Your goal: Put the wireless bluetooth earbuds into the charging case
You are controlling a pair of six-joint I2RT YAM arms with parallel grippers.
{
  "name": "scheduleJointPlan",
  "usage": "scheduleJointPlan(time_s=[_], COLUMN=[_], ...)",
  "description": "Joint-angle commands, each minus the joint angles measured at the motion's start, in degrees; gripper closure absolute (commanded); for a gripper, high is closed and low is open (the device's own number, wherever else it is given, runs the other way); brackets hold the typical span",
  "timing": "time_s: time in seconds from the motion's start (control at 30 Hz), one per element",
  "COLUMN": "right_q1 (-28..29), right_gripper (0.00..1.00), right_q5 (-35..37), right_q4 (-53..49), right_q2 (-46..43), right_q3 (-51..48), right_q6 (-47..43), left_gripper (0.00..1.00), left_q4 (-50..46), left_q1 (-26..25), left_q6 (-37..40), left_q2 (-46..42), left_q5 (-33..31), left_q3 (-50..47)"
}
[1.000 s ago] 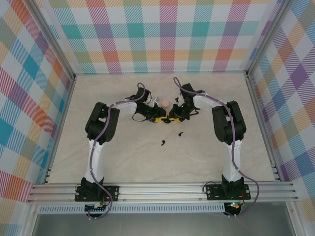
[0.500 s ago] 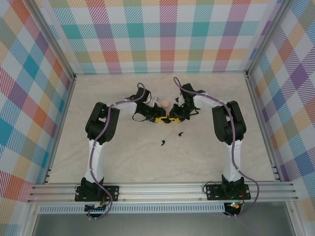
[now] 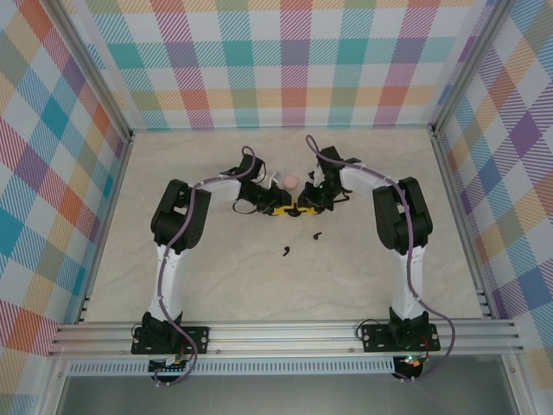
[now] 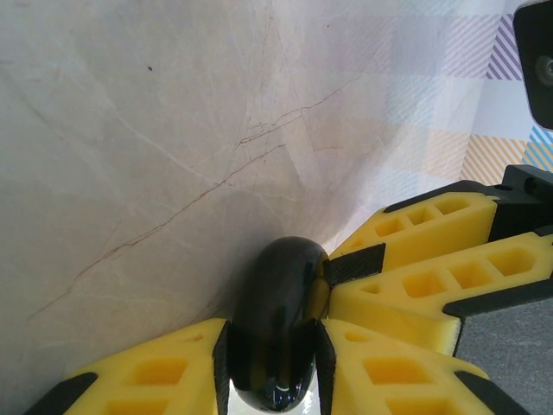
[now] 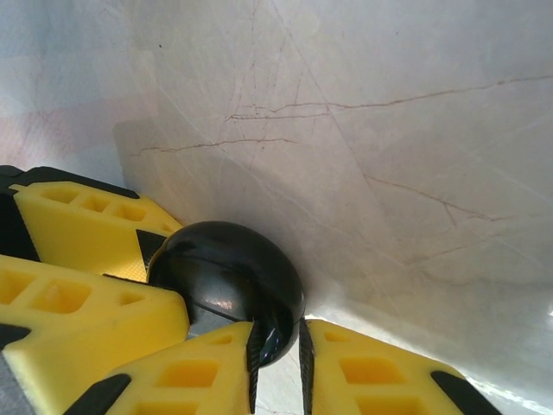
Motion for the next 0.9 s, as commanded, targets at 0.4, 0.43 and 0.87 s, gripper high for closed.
scheduleJointPlan(time_s=[0.4,0.43,0.87], right_q1=[0.4,0.4,-2.1], right_gripper=[0.77,0.77,0.67], right_q5=[-1.0,-0.9,1.5], right_q4=[2.0,1.9,3.5], right_q2=[1.9,1.9,-10.3], right_q3=[-0.6,-0.6,-5.6], right_q6=[1.0,1.0,0.3], left_gripper=[0.68,0.69,0.77], left_q4=[-0.5,-0.7,4.7], left_q1=[-1.7,-1.7,0.9], left_q6=[0.6,0.7,-1.2], left_q2=[0.8,0.9,-7.6], left_q5=[1.0,0.9,-4.7], left_q3=[0.0,0.0,-6.1])
